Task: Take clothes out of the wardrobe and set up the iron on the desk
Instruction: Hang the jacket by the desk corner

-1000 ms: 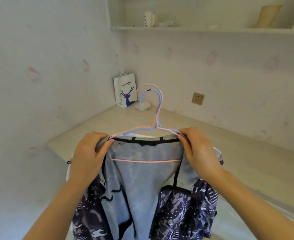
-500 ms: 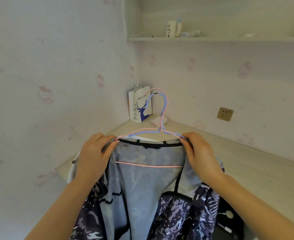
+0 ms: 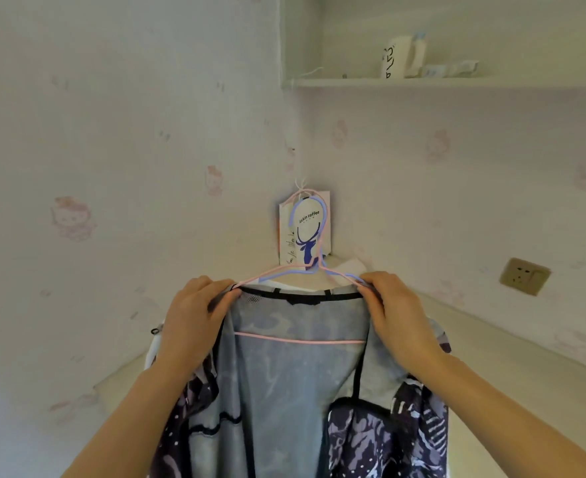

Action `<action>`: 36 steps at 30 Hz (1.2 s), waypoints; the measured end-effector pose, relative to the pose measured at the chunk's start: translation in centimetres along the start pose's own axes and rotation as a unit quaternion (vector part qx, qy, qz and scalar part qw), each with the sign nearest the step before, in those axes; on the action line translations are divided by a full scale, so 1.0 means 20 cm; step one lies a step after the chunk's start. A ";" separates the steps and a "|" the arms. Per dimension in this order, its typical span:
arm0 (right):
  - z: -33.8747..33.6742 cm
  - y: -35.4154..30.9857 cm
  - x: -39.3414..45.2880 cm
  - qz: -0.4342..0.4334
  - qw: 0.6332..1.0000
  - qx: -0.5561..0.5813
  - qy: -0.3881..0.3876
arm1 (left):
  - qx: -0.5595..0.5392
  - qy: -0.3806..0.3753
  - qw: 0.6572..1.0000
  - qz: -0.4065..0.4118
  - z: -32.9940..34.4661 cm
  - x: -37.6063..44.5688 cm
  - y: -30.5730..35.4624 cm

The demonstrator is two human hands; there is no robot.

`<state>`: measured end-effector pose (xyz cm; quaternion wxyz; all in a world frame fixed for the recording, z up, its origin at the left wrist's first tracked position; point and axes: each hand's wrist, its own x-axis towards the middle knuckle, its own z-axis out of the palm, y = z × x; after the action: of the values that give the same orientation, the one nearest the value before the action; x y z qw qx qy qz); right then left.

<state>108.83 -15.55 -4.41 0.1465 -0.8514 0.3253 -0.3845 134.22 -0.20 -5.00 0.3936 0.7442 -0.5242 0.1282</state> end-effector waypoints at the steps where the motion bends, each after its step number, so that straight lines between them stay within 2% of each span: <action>1: 0.04 0.05 0.06 0.005 1.000 0.006 -0.006 | 0.003 -0.003 1.000 -0.005 0.05 0.06 -0.02; 11: 0.53 0.59 0.58 0.043 0.994 0.042 -0.095 | 0.046 -0.061 0.995 -0.062 0.59 0.49 -0.34; 20: 0.99 0.91 0.76 0.052 0.984 0.058 -0.163 | 0.045 -0.142 0.979 -0.142 0.99 0.59 -0.69; 25: 1.22 1.05 0.78 0.097 0.976 0.057 -0.189 | 0.029 -0.200 0.958 -0.202 1.21 0.61 -0.87; 32: 1.54 1.23 0.75 0.123 0.970 0.040 -0.206 | 0.009 -0.219 0.932 -0.287 1.42 0.56 -1.02; 36: 1.67 1.31 0.72 0.146 0.963 0.029 -0.226 | -0.011 -0.183 0.920 -0.348 1.41 0.45 -0.97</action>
<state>129.37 -44.68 -31.61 0.2953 -0.8548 0.3930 -0.1660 148.73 -23.85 -26.83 0.3186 0.8857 -0.2968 -0.1610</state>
